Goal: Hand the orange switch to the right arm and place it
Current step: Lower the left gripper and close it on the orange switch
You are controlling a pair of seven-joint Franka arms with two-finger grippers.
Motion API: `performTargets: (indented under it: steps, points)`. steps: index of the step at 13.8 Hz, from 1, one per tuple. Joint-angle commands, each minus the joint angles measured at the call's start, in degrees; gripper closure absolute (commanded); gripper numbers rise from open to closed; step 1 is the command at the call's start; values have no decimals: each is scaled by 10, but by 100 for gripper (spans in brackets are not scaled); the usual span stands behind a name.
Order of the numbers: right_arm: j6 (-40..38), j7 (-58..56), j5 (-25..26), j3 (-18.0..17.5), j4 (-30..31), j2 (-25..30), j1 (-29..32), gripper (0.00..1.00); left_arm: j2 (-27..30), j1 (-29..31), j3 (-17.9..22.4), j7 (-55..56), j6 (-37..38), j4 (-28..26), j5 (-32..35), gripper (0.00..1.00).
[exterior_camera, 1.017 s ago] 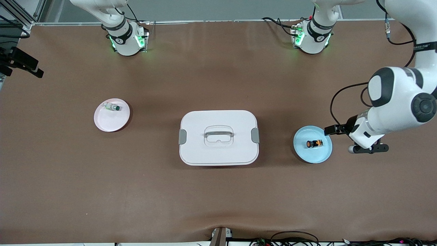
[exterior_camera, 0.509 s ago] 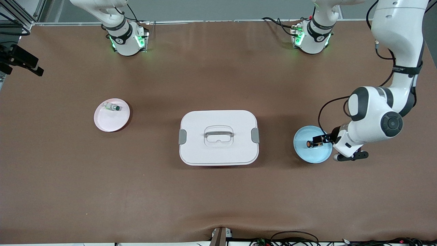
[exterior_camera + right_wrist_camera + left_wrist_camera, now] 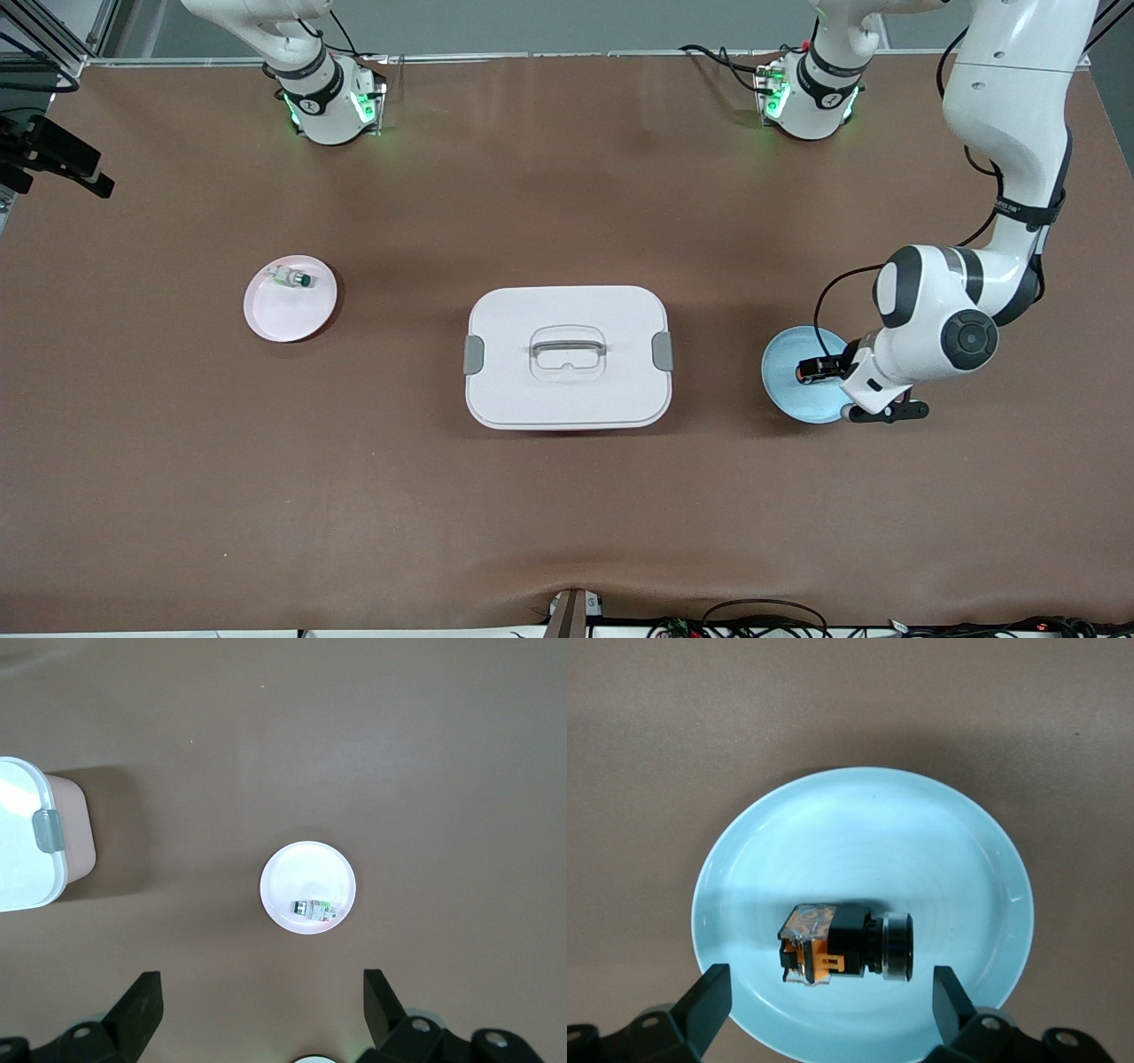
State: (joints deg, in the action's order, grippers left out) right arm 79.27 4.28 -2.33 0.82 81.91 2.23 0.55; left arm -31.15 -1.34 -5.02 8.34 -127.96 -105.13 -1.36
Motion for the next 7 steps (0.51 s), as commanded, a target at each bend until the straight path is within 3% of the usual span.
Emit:
performTargets:
  steps: [1, 7]
  points:
    - [1, 9, -8, -2, 10, 13, 4, 0, -6, -2, -3, 8, -5, 1, 3, 0]
    - [2, 37, -10, -4, 4, 11, 2, 0, -19, -4, -3, 7, -18, 3, 1, 0]
